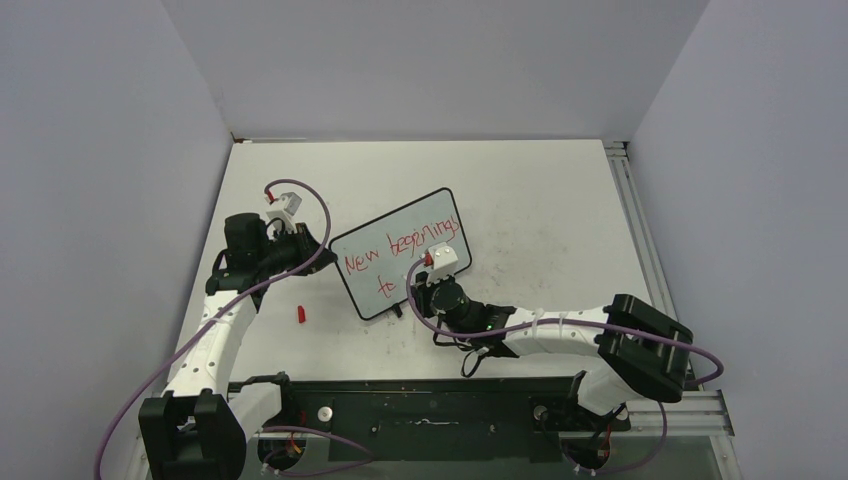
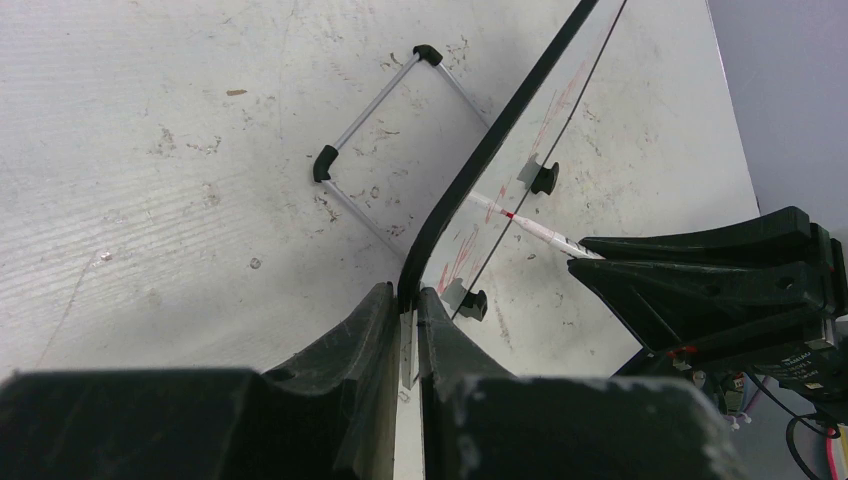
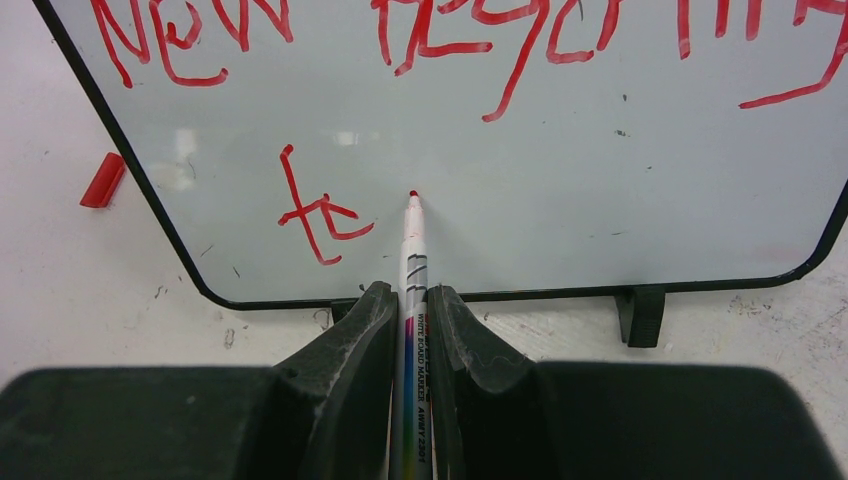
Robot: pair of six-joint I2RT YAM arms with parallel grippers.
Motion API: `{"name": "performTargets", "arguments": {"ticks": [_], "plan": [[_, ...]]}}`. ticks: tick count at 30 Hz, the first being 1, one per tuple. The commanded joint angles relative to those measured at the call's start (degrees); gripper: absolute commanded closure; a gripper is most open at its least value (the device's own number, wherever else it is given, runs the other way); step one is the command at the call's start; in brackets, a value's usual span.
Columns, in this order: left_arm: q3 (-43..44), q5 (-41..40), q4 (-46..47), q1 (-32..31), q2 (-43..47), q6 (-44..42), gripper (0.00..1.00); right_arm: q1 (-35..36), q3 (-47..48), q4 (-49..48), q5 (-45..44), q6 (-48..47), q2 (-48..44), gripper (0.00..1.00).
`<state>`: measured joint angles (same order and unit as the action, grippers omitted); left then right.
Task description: Write a sentence on the whiteboard
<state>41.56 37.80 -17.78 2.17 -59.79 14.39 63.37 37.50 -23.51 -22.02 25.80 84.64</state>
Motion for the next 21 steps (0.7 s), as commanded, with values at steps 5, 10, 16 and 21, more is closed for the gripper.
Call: {"name": "performTargets", "arguments": {"ticks": [5, 10, 16, 21], "plan": [[0.52, 0.84, 1.48, -0.33, 0.8, -0.02, 1.0, -0.71, 1.43, -4.37, 2.09, -0.76, 1.4, 0.95], [0.54, 0.83, 1.43, -0.35, 0.75, 0.02, 1.0, -0.63, 1.28, -4.96, 3.16, -1.26, 1.67, 0.95], [0.54, 0.85, 1.43, -0.33, 0.82, 0.02, 1.0, -0.53, -0.05, -4.75, 3.55, -0.19, 1.88, 0.95], [0.54, 0.87, 1.44, -0.39, 0.89, 0.02, 1.0, -0.19, -1.09, -4.37, 3.57, 0.65, 2.1, 0.95]]}}
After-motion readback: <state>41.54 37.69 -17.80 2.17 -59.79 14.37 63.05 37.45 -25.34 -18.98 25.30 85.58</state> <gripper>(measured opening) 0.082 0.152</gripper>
